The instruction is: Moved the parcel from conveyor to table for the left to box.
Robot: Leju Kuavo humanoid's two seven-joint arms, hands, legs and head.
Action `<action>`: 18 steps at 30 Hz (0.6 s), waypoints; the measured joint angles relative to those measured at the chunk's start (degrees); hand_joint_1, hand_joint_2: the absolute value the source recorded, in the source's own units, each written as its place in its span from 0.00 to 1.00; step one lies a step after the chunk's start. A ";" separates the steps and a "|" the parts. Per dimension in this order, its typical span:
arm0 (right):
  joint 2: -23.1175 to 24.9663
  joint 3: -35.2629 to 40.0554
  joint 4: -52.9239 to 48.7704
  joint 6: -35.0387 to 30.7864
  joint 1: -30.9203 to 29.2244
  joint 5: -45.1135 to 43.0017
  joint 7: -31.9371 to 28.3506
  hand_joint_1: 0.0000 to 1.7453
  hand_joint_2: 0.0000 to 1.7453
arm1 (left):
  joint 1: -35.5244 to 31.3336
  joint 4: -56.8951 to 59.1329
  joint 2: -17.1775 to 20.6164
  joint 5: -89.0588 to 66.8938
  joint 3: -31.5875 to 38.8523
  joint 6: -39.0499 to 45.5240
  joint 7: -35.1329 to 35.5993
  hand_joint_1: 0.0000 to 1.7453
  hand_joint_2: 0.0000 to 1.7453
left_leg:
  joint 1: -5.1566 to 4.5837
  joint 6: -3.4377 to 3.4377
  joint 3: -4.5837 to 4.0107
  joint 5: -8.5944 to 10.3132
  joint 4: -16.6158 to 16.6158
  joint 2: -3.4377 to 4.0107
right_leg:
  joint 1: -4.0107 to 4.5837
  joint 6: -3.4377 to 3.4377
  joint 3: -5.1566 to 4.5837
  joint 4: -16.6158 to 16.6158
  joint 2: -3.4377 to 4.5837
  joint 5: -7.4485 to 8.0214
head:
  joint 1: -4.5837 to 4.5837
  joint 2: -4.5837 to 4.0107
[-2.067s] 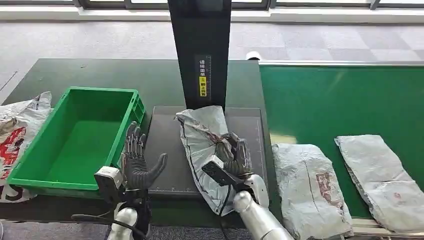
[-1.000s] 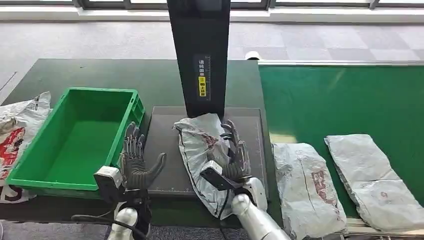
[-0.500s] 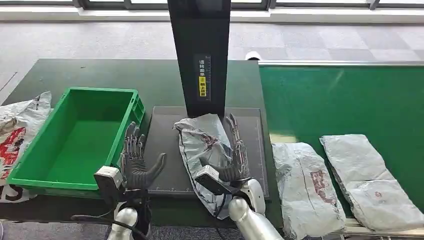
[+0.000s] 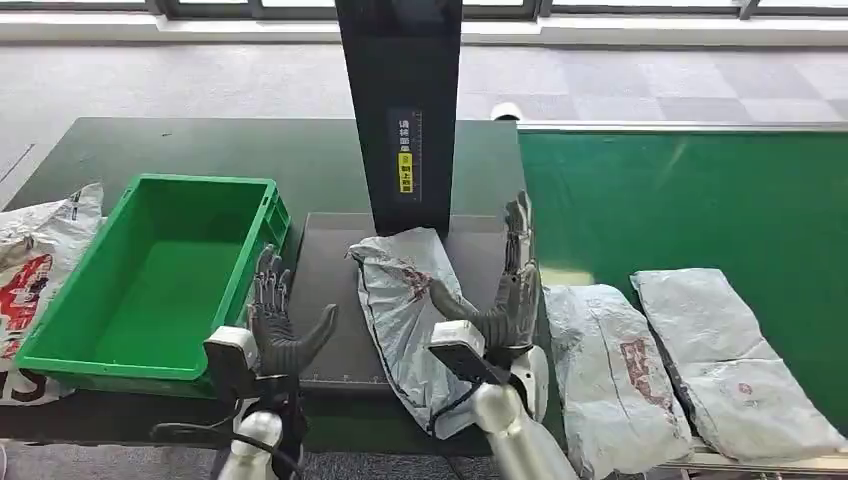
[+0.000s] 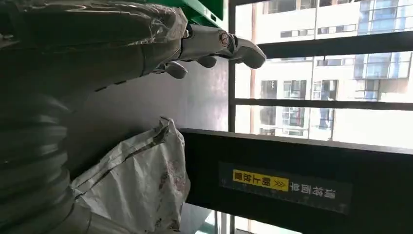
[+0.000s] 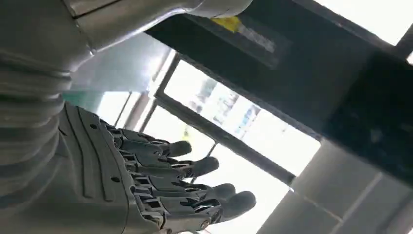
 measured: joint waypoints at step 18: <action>-1.18 1.62 -25.70 0.11 4.03 -7.87 -0.07 0.00 1.00 | -19.11 27.13 -3.32 -1.68 -16.14 5.18 5.47 0.00 1.00 | -0.07 0.02 0.02 0.02 0.05 -0.10 | -0.07 0.05 0.03 0.00 -0.06 0.05 | 0.00 0.00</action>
